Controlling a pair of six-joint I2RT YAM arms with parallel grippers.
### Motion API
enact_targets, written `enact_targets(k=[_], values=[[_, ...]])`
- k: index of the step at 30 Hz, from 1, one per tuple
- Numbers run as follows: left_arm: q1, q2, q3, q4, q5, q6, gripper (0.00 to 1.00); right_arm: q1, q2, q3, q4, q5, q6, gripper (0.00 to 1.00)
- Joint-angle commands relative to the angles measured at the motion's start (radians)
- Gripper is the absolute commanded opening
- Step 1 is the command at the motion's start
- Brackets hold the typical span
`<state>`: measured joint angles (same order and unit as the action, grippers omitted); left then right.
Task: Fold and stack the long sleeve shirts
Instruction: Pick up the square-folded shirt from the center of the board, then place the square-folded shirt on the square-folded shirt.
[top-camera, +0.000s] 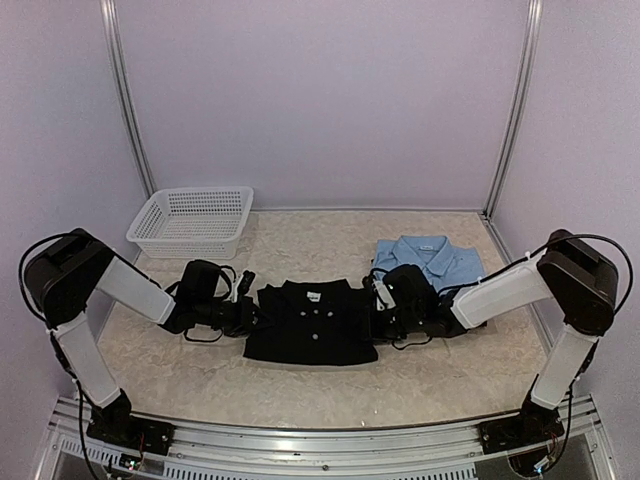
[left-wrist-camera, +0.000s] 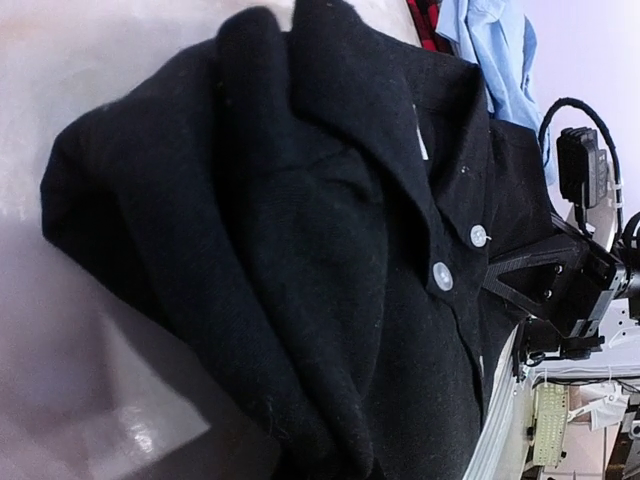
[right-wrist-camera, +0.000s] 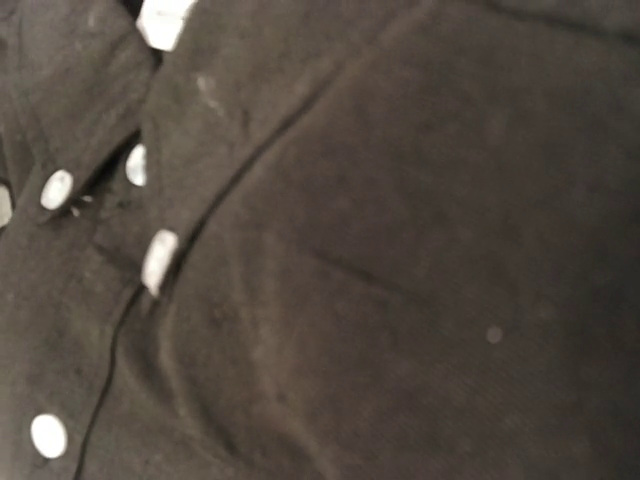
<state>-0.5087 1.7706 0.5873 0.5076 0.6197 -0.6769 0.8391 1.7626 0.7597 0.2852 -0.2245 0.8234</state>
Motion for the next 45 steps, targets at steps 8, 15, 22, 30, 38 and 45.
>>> enact_targets(k=[8,15,22,30,38,45], values=[[-0.100,-0.240,0.293,-0.366,-0.164,0.045,0.00,-0.050,-0.198,0.147,-0.278,-0.016,-0.177,0.00],[-0.140,-0.246,0.487,-0.455,-0.211,0.073,0.00,-0.151,-0.363,0.187,-0.443,0.019,-0.241,0.00],[-0.213,-0.025,0.733,-0.424,-0.251,0.059,0.00,-0.304,-0.478,0.226,-0.630,0.087,-0.332,0.00],[-0.310,0.295,1.058,-0.422,-0.255,0.049,0.00,-0.534,-0.493,0.231,-0.745,0.090,-0.461,0.00],[-0.344,0.505,1.270,-0.407,-0.237,0.045,0.00,-0.722,-0.498,0.203,-0.750,0.035,-0.540,0.00],[-0.346,0.632,1.385,-0.424,-0.208,0.026,0.00,-0.802,-0.478,0.177,-0.757,0.017,-0.577,0.00]])
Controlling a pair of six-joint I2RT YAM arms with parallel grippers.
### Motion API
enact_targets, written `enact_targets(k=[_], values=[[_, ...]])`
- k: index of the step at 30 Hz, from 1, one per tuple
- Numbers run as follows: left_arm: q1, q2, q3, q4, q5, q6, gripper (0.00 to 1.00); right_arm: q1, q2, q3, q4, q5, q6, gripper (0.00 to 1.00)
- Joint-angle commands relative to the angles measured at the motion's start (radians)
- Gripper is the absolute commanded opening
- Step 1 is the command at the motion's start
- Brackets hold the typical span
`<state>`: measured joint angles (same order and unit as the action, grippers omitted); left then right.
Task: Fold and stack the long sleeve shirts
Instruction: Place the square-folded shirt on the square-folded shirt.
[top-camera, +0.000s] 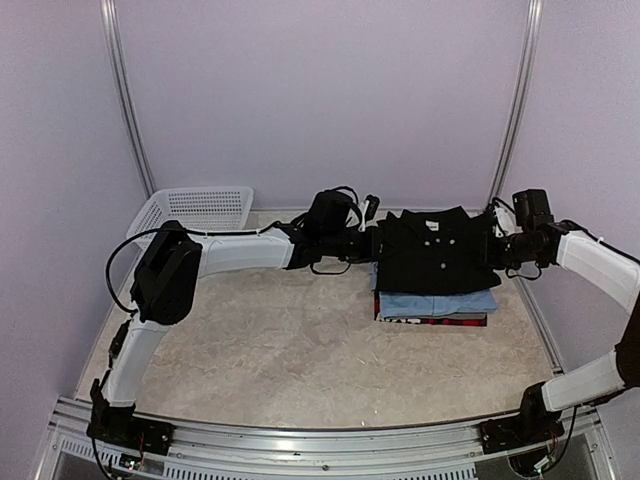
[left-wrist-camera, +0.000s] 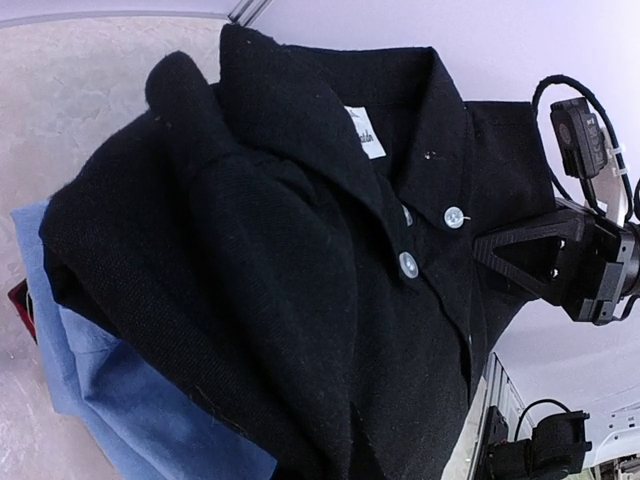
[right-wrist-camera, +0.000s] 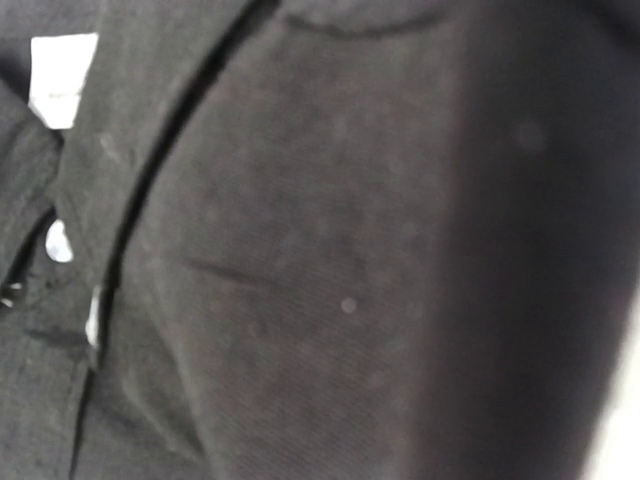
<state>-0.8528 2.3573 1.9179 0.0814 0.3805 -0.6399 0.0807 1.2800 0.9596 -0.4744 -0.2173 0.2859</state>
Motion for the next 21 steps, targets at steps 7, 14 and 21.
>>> enact_targets(k=[7,14,21], values=[[-0.006,0.128,0.075,0.023,0.054,-0.048,0.00,-0.059,0.060,-0.064,0.026,-0.007,-0.038,0.00],[-0.006,0.180,0.095,0.011,0.062,-0.056,0.02,-0.061,0.111,-0.048,0.008,0.062,-0.026,0.13],[0.009,0.105,-0.019,0.018,-0.004,-0.015,0.25,-0.062,0.080,0.002,-0.054,0.209,-0.004,0.46]])
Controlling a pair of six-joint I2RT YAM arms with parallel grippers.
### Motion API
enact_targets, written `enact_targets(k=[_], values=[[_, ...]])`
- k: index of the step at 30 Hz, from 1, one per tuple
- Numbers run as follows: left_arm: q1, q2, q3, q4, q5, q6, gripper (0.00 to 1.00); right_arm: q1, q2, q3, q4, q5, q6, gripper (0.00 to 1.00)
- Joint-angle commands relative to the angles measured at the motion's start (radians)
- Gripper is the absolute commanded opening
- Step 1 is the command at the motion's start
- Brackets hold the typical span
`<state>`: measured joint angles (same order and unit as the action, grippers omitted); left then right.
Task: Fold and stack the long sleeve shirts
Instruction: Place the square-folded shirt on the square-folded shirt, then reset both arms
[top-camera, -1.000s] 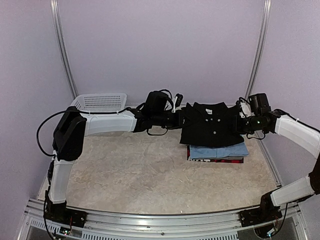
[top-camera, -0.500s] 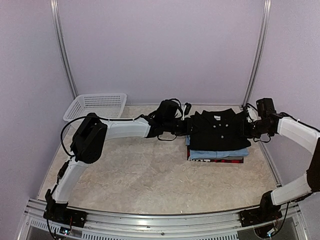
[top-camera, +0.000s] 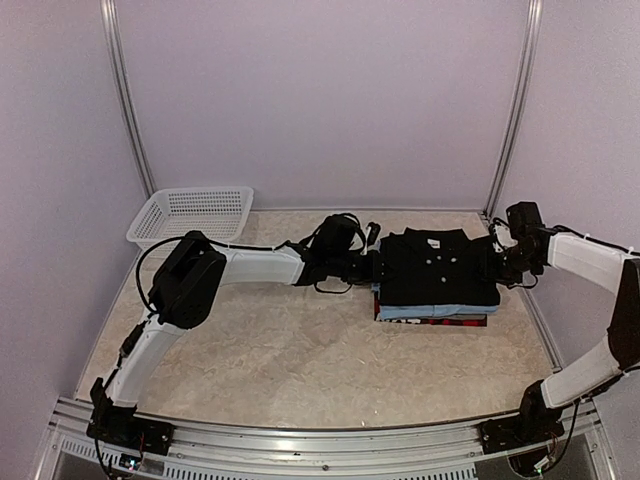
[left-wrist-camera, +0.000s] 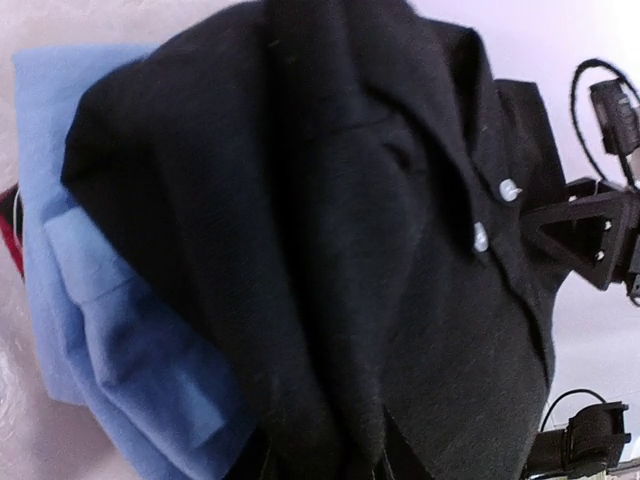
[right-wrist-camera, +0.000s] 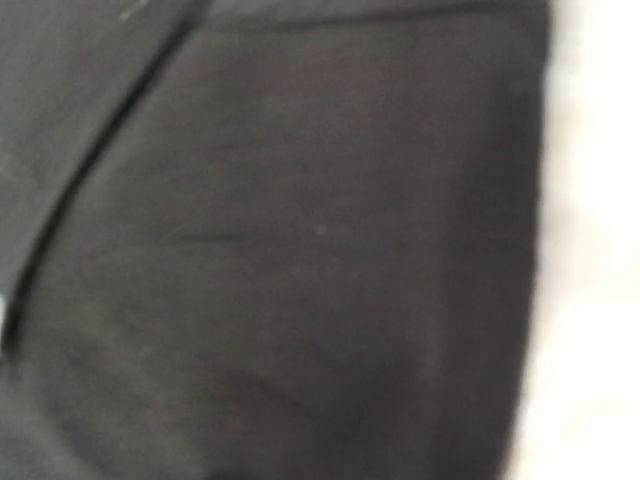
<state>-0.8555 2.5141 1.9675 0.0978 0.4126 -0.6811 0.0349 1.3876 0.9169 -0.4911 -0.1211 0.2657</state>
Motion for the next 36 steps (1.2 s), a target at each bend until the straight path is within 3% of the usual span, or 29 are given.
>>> enact_targets(k=[1,4,9,17,26,31,36], values=[[0.016,-0.069,-0.076,-0.005,-0.043,0.034,0.29,-0.015,-0.035,0.045,-0.037,0.144,0.019,0.53],[0.031,-0.092,-0.081,-0.040,-0.077,0.063,0.33,-0.015,-0.042,0.043,-0.047,0.195,0.019,0.62],[0.062,-0.149,-0.143,-0.051,-0.096,0.095,0.39,-0.016,-0.061,0.047,-0.059,0.203,0.017,0.64],[0.119,-0.397,-0.435,0.002,-0.158,0.134,0.48,-0.015,-0.144,0.059,-0.061,0.203,0.008,0.64],[0.115,-0.820,-0.725,-0.128,-0.616,0.315,0.67,-0.015,-0.173,0.123,-0.016,0.037,-0.058,0.65],[0.122,-1.005,-0.803,-0.193,-0.815,0.360,0.96,-0.005,-0.188,0.207,-0.011,-0.034,-0.066,0.67],[0.153,-1.164,-0.858,-0.245,-0.937,0.368,0.99,0.053,-0.212,0.260,-0.003,-0.006,-0.080,0.70]])
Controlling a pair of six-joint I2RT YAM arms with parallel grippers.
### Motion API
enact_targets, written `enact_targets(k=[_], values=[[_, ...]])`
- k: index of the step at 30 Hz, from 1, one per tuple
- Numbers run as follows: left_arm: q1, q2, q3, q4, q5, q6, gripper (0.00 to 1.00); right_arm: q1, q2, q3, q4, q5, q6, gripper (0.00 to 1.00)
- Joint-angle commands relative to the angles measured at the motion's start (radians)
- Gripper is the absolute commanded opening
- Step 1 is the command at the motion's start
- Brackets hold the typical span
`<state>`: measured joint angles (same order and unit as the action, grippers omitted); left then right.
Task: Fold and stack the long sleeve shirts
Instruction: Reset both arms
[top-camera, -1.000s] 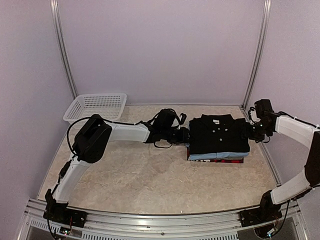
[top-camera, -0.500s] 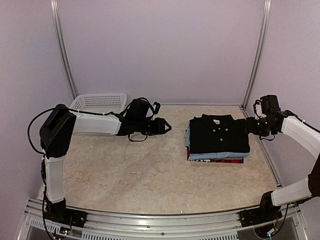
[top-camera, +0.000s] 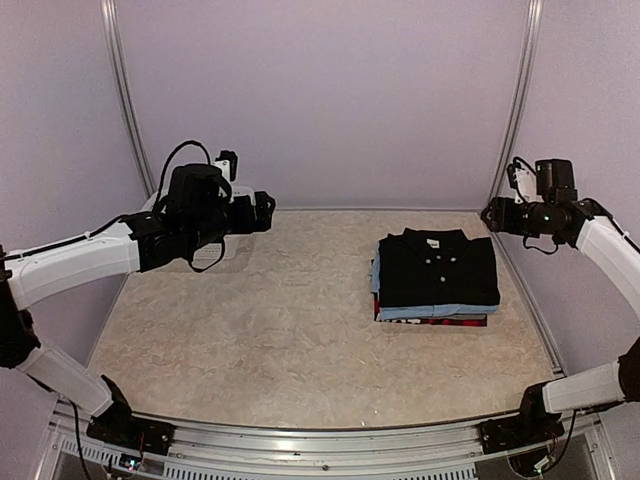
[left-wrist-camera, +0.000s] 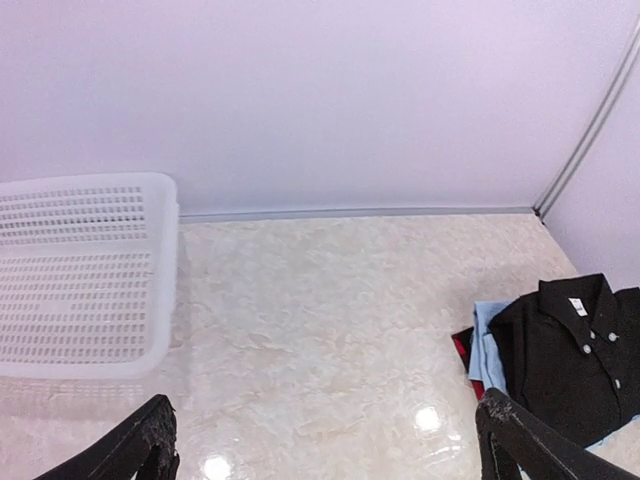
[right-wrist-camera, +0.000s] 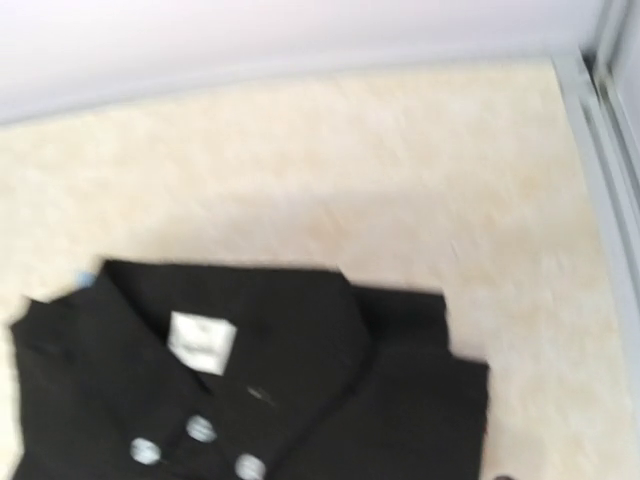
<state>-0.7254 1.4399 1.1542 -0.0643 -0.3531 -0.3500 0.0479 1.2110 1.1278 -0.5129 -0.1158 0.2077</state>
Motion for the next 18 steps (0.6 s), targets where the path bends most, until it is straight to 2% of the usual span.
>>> enact_targets(k=[1,7,11,18], values=[[0.030,-0.117,-0.054,-0.093,-0.189,0.039,0.99,0.053,-0.039,0.058,0.021,-0.001,-0.026,0.70],[0.079,-0.264,-0.106,-0.110,-0.209,0.068,0.99,0.131,-0.063,0.060,0.095,0.015,-0.056,0.78],[0.087,-0.326,-0.089,-0.152,-0.151,0.051,0.99,0.139,-0.088,0.013,0.163,0.005,-0.065,0.81],[0.106,-0.453,-0.222,-0.055,-0.213,0.063,0.99,0.139,-0.209,-0.116,0.279,0.012,-0.086,0.86]])
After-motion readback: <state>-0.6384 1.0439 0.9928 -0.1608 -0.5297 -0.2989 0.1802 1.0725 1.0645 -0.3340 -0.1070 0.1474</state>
